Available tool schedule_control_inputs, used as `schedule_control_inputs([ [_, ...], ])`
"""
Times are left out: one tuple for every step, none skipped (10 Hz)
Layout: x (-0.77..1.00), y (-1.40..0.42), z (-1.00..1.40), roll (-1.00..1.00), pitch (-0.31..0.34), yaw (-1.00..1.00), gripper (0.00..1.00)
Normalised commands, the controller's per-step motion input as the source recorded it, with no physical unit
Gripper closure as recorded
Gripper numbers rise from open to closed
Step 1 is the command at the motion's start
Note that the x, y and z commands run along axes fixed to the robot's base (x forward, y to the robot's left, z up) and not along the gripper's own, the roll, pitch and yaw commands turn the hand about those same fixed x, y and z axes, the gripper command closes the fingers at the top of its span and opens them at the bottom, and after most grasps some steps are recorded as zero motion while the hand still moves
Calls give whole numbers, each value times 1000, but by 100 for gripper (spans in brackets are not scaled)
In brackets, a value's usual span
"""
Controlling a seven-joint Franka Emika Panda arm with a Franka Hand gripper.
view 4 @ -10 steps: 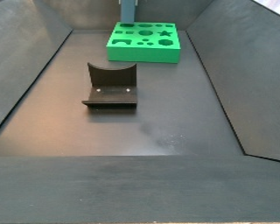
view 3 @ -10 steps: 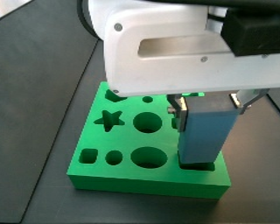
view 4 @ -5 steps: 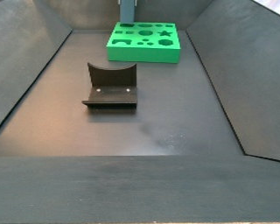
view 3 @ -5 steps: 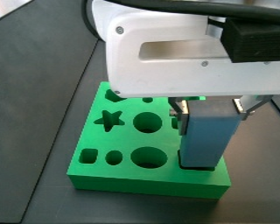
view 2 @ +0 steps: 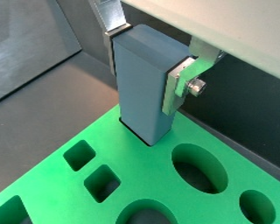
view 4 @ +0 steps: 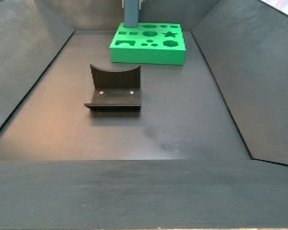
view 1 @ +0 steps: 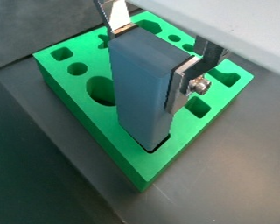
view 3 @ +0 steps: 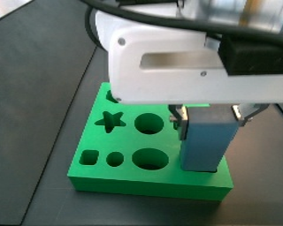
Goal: Pick up the rectangle object. Move up. Move to above the board. Insert the rectangle object.
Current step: Insert the rectangle object.
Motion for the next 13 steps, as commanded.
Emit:
schedule_control_inputs([
  [117,-174,-17,0,-20,0,100],
  [103,-137,-37,0,-13,0,100],
  [40,-97,-111,43,-14,0,100],
  [14,0,0,9,0,0,100],
  [46,0,0,51,14,0,100],
  [163,-49,-300,229,31,0,100],
  [263,-71,-457,299,50,0,100],
  [346,-80,-523,283,57,0,100],
  [383,-100,-563,263,47,0,100],
  [474,-109,-514,304,101,0,100],
  [471,-97,-506,284,101,0,100],
  [494,-74,-543,243,109,0,100],
  [180,0,-151,63,27,0,100],
])
